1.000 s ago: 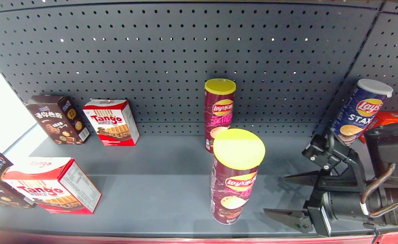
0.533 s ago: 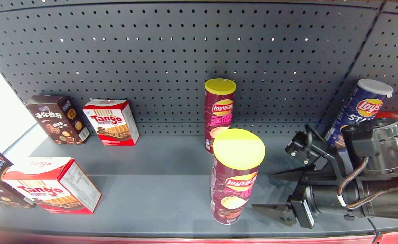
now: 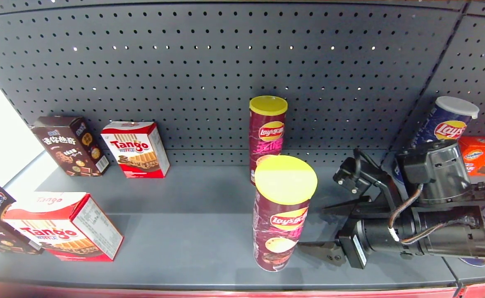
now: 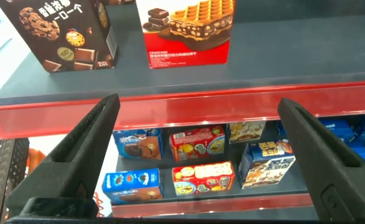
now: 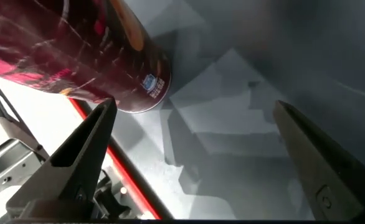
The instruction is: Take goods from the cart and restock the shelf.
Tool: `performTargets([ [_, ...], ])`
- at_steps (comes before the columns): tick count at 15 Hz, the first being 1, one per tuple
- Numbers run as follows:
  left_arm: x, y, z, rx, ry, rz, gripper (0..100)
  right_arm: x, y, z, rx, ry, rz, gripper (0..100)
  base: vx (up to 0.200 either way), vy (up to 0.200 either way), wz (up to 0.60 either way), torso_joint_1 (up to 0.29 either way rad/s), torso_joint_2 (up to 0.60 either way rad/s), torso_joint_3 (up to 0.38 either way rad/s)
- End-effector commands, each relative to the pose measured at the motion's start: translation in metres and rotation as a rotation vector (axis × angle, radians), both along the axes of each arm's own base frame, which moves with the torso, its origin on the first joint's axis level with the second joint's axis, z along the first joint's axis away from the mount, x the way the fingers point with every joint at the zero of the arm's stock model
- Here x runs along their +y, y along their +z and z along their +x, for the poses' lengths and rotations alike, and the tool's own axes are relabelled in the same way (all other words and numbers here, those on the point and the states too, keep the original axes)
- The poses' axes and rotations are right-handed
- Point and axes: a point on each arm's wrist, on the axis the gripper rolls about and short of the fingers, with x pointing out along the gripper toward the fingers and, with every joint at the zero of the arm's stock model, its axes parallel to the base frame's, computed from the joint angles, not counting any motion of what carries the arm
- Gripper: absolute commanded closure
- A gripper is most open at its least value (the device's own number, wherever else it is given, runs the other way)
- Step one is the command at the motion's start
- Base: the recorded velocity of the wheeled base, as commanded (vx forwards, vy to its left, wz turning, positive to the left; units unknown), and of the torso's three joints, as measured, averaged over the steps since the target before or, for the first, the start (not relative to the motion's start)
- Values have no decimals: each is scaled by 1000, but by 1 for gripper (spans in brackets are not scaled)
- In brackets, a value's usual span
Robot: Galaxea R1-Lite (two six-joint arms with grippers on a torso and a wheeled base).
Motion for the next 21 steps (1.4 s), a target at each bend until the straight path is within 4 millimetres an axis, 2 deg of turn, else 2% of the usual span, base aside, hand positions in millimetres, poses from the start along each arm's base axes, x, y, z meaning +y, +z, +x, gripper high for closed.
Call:
performTargets([
  [1, 0, 0, 0, 1, 0, 0, 0, 3, -1, 3, -5, 2, 4, 0, 0, 0, 0, 0, 0, 0],
  [8, 0, 0, 0, 1, 0, 0, 0, 0, -1, 2, -5, -5, 5, 0, 0, 0, 0, 0, 0, 0],
  [10, 0, 0, 0, 2, 0, 0, 0, -7, 9, -1, -36, -20, 27, 0, 0, 0, 0, 0, 0, 0],
  [14, 0, 0, 0, 2, 0, 0, 0, -32, 44, -16, -152, -75, 111, 0, 0, 0, 0, 0, 0, 0],
  [18, 0, 0, 0, 2, 0, 0, 0, -77, 93, -46, -350, -189, 225, 0, 0, 0, 0, 0, 0, 0],
  [20, 0, 0, 0, 2, 0, 0, 0, -105, 114, -65, -460, -287, 262, 0, 0, 0, 0, 0, 0, 0],
  [21, 0, 0, 0, 2, 0, 0, 0, -112, 119, -76, -501, -308, 278, 0, 0, 0, 0, 0, 0, 0],
])
